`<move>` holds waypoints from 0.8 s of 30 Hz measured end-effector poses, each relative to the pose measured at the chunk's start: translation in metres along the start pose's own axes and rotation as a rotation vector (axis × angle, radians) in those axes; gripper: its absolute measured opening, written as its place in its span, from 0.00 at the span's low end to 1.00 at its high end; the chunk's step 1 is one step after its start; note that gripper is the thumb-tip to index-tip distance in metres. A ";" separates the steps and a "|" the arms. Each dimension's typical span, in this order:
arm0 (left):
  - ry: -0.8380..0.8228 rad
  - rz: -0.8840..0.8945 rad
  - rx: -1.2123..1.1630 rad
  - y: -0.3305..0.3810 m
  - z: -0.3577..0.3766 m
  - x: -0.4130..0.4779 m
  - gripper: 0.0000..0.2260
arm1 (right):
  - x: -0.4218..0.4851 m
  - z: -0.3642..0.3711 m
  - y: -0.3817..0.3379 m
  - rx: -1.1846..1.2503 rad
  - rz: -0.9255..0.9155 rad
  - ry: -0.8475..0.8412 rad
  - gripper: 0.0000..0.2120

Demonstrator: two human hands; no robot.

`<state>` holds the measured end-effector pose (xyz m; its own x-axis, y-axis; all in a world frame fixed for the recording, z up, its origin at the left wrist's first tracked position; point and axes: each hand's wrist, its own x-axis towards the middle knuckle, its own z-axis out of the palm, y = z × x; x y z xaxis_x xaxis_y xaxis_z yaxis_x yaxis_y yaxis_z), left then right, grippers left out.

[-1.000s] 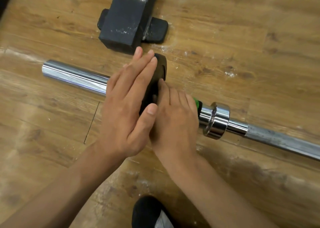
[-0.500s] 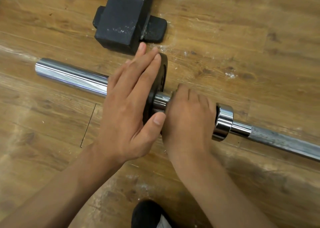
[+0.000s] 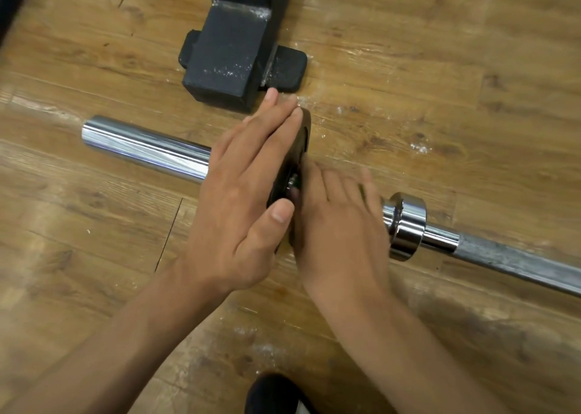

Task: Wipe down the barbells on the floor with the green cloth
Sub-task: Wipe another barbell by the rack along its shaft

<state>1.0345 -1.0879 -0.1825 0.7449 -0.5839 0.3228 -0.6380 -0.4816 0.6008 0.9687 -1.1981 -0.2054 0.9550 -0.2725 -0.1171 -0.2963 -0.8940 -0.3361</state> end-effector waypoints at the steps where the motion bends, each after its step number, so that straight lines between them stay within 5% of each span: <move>1: 0.002 -0.002 -0.002 0.002 0.001 -0.002 0.40 | -0.005 -0.007 0.011 -0.066 0.035 -0.021 0.23; 5: 0.024 -0.009 0.005 0.002 0.003 -0.004 0.40 | 0.003 -0.016 0.002 -0.099 0.198 -0.082 0.28; 10: -0.004 0.006 0.015 0.001 0.001 -0.006 0.39 | -0.016 -0.012 0.000 -0.086 -0.018 -0.095 0.29; 15: 0.023 -0.014 0.016 0.003 0.003 -0.006 0.39 | 0.006 -0.017 0.005 -0.122 0.166 -0.063 0.25; 21: -0.008 -0.016 0.007 0.005 0.001 -0.010 0.38 | -0.009 -0.019 0.020 -0.184 -0.066 -0.100 0.26; 24: 0.016 -0.018 0.016 0.005 0.004 -0.013 0.38 | 0.002 -0.030 0.027 -0.197 0.092 -0.124 0.21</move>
<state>1.0206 -1.0855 -0.1868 0.7593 -0.5647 0.3234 -0.6272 -0.5027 0.5949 0.9632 -1.2332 -0.1871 0.9116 -0.3209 -0.2567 -0.3619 -0.9229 -0.1312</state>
